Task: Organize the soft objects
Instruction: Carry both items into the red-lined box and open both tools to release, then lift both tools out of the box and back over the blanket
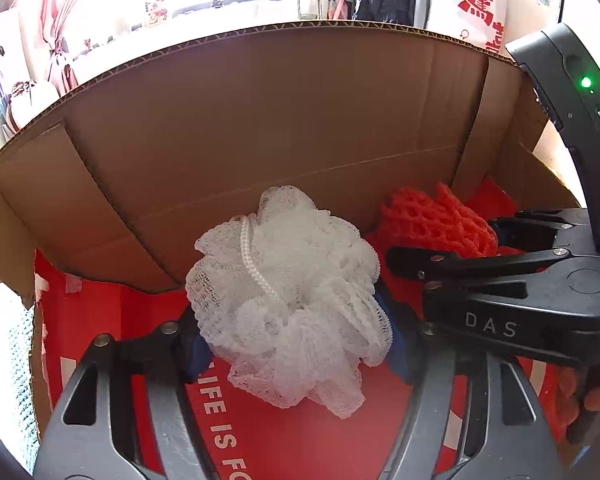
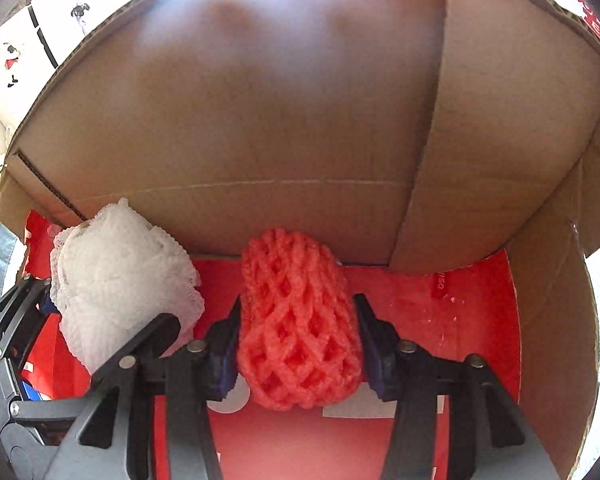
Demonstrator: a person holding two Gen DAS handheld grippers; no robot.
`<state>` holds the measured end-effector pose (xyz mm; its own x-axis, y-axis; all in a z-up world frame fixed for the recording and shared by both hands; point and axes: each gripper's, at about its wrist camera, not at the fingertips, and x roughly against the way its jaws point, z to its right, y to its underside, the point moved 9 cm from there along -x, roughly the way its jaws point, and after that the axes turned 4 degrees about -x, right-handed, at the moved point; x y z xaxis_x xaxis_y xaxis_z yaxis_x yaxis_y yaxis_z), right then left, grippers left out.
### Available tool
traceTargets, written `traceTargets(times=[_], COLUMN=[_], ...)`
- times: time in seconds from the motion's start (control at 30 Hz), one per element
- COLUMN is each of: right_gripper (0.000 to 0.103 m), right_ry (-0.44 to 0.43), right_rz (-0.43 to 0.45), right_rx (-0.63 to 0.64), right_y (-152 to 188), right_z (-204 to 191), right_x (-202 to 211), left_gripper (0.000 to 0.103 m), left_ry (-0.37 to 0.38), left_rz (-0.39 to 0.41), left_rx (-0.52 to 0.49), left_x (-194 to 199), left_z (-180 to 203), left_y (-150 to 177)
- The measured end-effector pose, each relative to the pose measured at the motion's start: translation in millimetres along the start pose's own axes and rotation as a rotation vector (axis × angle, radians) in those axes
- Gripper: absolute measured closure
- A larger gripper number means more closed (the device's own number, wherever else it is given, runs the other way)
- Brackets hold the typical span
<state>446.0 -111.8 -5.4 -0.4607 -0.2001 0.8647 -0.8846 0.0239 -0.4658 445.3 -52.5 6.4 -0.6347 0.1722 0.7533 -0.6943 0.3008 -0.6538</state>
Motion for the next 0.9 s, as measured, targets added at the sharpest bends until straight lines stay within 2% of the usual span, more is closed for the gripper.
traceTargets(times=[0.13,0.4,0.9], right_gripper=[0.049,0.042,0.036], right_ry=[0.008,0.010,0.031], right_rz=[0.001,0.005,0.027], right_rx=[0.007,0.006,0.018], right_y=[3.1,1.4,-5.0], right_z=[0.2,-8.1,-0.2], right_x=[-2.1,-1.6,13.0], left_gripper=[0.032,0.026,0.020], left_ry=[-0.003,-0.010,-0.037], left_rz=[-0.002,0.002,0.022], left_rx=[0.004,0.016,0.027], left_x=[0.0,-0.6,11.1], left_z=[-4.1,-8.5,-14.7], left_y=[2.9,-0.6,3.4])
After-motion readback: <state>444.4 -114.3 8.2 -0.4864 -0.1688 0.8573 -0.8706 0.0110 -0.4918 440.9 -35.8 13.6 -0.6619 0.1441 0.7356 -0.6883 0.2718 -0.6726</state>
